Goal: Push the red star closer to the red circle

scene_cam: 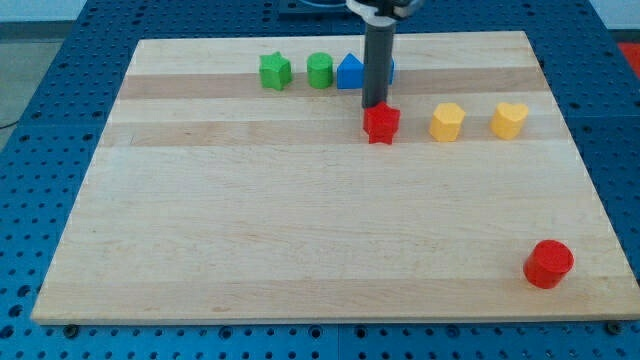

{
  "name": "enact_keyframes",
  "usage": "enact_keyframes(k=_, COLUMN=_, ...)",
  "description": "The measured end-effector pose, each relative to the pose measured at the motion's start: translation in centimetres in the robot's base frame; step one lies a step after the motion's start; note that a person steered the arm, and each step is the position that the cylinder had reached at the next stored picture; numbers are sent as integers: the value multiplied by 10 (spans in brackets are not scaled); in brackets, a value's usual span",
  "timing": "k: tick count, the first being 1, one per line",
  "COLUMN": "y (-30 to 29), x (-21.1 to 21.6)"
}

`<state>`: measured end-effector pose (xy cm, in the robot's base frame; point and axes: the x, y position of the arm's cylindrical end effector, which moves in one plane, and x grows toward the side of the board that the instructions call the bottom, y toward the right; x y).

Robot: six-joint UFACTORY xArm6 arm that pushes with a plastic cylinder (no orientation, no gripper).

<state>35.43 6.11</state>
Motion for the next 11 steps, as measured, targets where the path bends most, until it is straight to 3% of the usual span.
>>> enact_keyframes(k=2, y=27, x=66)
enact_keyframes(k=3, y=20, x=84)
enact_keyframes(k=4, y=-11, x=59)
enact_keyframes(k=5, y=-20, x=75)
enact_keyframes(k=6, y=-12, x=118)
enact_keyframes(k=9, y=98, x=148)
enact_keyframes(k=11, y=115, x=172)
